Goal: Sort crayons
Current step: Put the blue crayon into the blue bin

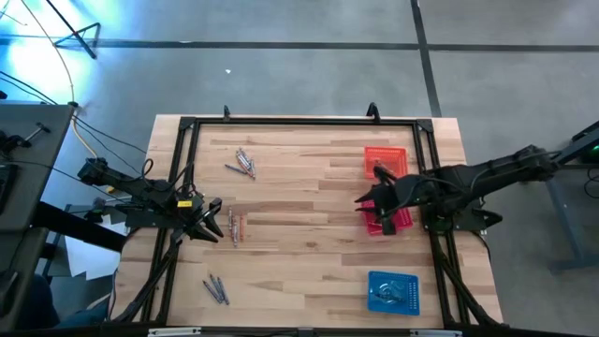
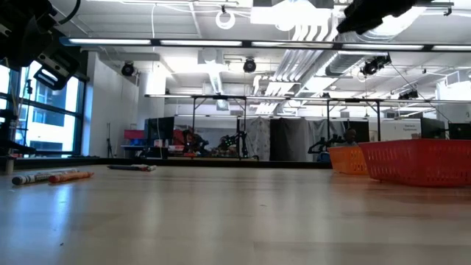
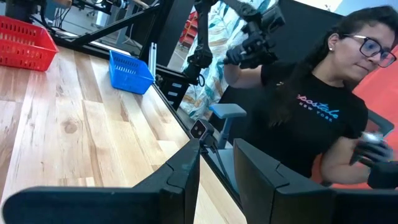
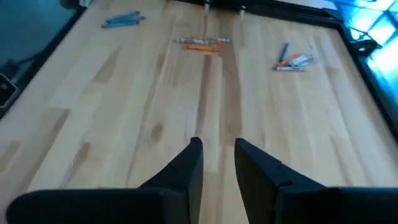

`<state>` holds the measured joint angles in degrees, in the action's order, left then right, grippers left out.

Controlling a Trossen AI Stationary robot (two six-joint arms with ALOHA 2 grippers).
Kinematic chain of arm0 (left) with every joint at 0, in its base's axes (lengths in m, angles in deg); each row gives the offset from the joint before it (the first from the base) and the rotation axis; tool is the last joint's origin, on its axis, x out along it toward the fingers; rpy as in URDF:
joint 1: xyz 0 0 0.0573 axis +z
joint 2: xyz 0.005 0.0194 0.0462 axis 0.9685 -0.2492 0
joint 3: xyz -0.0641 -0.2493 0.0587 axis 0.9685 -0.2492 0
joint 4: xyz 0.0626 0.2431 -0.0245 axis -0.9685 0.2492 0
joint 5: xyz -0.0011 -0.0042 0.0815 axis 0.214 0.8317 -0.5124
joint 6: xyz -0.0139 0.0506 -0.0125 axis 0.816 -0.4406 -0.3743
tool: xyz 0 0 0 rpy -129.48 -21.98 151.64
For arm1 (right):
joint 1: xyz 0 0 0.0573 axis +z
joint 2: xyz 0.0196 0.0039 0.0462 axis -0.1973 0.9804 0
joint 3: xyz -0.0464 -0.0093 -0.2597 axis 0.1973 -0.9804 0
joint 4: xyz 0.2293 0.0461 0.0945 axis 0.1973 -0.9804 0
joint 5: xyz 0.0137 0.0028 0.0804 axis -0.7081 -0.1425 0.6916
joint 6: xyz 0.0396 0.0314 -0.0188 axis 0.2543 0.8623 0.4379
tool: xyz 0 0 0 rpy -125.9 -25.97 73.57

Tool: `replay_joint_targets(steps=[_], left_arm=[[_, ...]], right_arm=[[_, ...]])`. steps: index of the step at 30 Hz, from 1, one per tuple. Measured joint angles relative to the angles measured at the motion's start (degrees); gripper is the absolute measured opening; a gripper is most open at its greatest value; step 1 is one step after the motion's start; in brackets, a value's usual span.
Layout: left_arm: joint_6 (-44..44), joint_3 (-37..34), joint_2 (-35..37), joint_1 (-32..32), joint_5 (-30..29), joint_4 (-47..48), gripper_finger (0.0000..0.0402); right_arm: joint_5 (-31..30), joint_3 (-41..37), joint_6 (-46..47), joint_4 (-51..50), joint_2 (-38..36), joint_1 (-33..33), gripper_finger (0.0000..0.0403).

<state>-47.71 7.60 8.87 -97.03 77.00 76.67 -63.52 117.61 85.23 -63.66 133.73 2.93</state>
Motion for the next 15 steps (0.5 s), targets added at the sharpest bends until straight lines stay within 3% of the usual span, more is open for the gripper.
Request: replay_joint_targets(steps=[8,15], left_arm=[[0.0,-0.02,0.0,0.01,0.0,0.01,0.0086],[0.0,-0.02,0.0,-0.01,0.02,0.0,0.0086]], right_arm=[[2.11,-15.44,5.07,17.58,-6.63,-0.04,0.0084],[2.45,-18.97,5.19,23.64,-13.21,-0.02,0.0084]])
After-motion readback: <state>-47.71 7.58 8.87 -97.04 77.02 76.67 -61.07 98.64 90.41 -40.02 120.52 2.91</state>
